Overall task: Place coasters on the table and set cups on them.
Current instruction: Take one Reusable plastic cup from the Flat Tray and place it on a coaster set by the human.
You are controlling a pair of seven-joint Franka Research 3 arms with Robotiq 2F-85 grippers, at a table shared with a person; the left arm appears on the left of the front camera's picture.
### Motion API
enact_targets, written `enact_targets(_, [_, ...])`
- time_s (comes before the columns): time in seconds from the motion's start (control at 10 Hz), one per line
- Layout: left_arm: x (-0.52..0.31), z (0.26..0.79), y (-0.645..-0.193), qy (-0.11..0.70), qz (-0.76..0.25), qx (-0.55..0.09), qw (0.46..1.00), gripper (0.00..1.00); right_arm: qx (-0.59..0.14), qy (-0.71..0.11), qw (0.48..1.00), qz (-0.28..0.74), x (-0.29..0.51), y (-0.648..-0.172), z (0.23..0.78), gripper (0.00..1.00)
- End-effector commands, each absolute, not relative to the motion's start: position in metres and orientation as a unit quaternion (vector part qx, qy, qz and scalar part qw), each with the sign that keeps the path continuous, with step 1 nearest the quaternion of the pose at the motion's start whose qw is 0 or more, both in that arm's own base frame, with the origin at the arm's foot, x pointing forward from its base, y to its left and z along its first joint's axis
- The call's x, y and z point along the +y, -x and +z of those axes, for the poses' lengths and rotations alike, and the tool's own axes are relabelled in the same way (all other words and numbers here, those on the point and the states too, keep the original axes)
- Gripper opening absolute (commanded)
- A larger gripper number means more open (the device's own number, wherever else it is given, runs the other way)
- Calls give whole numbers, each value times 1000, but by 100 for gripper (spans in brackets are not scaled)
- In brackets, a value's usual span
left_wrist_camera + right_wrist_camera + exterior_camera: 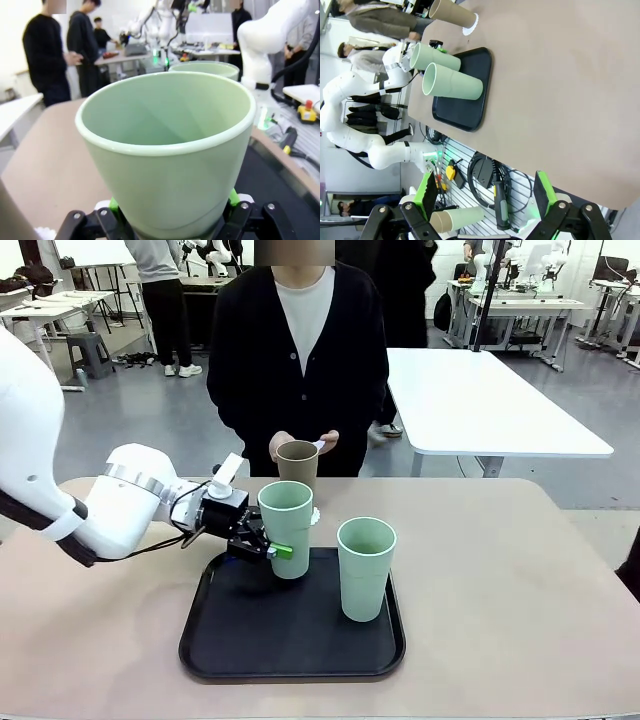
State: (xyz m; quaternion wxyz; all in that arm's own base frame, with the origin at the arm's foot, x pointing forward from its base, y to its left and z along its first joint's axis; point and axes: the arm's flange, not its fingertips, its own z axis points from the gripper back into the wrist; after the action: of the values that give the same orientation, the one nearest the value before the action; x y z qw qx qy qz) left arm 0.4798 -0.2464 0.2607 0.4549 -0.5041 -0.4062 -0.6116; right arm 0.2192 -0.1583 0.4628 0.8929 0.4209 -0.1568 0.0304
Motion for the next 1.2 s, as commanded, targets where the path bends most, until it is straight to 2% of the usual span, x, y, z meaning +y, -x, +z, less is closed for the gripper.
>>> enact_targets(0.0, [-234, 323, -440, 508, -595, -403, 475, 67, -164, -432, 886, 38, -159, -220, 463, 100])
enact_targets(0.3, [-213, 427, -398, 502, -588, -400, 493, 67, -164, -432, 886, 38, -159, -220, 463, 100])
enact_targets(0.5, [-210, 470, -380, 498, -586, -402, 497, 67, -164, -432, 886, 38, -159, -220, 463, 100])
enact_targets(1.1, [-210, 484, -380, 493, -591, -407, 492, 67, -164, -432, 886, 38, -159, -220, 463, 100])
